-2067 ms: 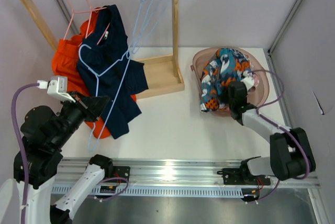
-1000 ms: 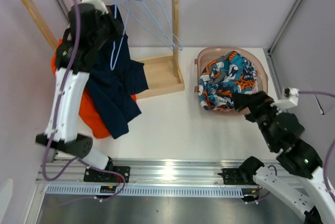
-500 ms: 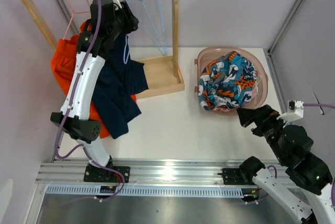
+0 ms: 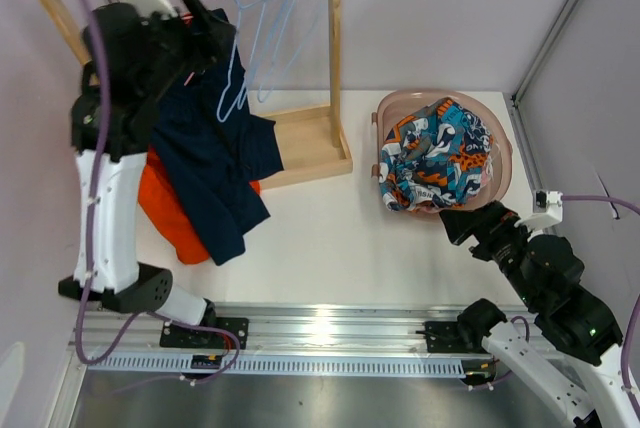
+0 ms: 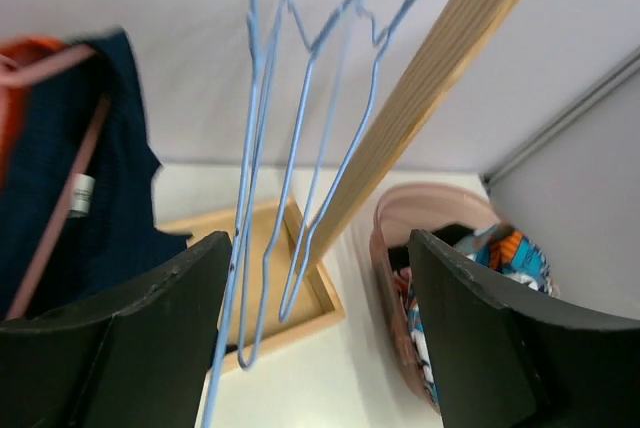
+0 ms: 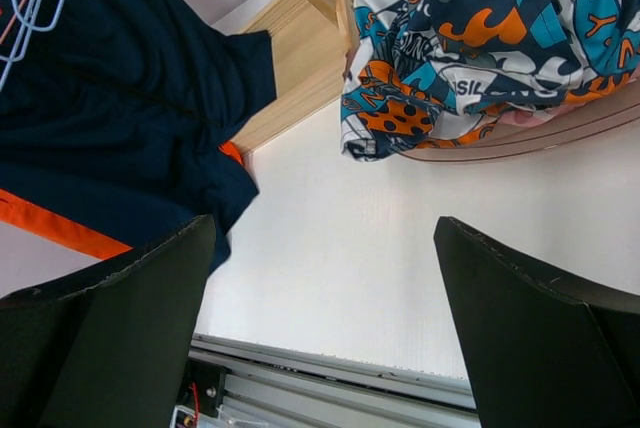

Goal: Remove the shorts from the hanger

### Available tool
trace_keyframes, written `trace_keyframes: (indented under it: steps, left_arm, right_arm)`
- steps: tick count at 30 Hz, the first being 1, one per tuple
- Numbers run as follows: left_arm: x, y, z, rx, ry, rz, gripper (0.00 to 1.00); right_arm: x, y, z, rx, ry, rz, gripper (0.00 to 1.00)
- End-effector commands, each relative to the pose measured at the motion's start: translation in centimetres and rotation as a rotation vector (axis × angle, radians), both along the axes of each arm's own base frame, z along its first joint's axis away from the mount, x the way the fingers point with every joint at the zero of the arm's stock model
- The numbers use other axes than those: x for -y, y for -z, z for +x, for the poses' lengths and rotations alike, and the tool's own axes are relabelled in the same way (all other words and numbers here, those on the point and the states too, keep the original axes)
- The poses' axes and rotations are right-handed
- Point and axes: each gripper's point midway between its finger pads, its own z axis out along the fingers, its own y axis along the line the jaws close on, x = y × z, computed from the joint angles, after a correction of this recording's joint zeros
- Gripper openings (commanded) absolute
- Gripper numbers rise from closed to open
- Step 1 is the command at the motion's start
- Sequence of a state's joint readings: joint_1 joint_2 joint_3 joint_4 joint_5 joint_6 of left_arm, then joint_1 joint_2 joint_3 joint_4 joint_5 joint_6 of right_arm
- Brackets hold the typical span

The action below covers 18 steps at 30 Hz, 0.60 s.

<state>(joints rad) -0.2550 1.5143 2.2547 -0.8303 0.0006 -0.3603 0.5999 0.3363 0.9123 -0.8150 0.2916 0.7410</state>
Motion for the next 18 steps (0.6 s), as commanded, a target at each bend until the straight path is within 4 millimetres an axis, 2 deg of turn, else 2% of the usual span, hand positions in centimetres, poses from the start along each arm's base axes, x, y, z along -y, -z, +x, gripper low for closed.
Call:
trace_keyframes:
  steps: [1, 4, 5, 9, 10, 11, 12, 13, 14, 15, 16, 18]
  left_arm:
    - [-4.9, -2.1, -2.4, 0.056, -0.131, 0.056, 0.75]
    - [-6.4, -0.8, -1.9, 0.026, -0.176, 0.083, 0.70]
    - [-7.5, -0.2, -1.6, 0.015, -0.218, 0.094, 0.69]
    - [-10.3, 0.7, -0.5, -0.005, -0.330, 0.117, 0.69]
    - [-11.2, 1.7, 0.5, -0.037, -0.360, 0.119, 0.68]
    - [-11.5, 1.2, 0.9, -0.029, -0.360, 0.112, 0.68]
    - [-11.8, 1.7, 1.6, -0.046, -0.364, 0.110, 0.68]
    - [-12.3, 3.4, 3.2, -0.096, -0.371, 0.115, 0.66]
    - [-12.4, 2.5, 3.4, -0.079, -0.375, 0.110, 0.66]
    - [-12.5, 3.1, 4.1, -0.096, -0.373, 0.109, 0.65]
    - [-13.8, 4.1, 5.4, -0.124, -0.397, 0.096, 0.64]
    - [-13.7, 4.3, 6.4, -0.128, -0.364, 0.078, 0.62]
  right_arm:
    - [-0.3, -1.2, -0.1, 0.036, -0.017, 0.028, 0.99]
    - [-0.1, -1.2, -0.3, 0.034, -0.017, 0.024, 0.99]
    - [0.0, -1.3, -0.4, 0.035, -0.016, 0.024, 0.99]
    - [0.2, -1.3, -0.7, 0.035, -0.016, 0.023, 0.99]
    - [0.2, -1.4, -0.8, 0.039, -0.017, 0.021, 0.99]
    - [0.3, -1.5, -0.8, 0.041, -0.014, 0.025, 0.99]
    - [0.4, -1.4, -0.9, 0.036, -0.014, 0.020, 0.99]
    - [0.4, -1.4, -0.9, 0.035, -0.013, 0.018, 0.99]
    - [0.6, -1.4, -1.0, 0.035, -0.008, 0.011, 0.99]
    - [0.7, -1.4, -1.1, 0.034, -0.008, 0.009, 0.99]
    - [0.7, -1.3, -1.1, 0.032, -0.005, 0.007, 0.99]
    - [0.9, -1.4, -1.3, 0.034, -0.004, 0.000, 0.99]
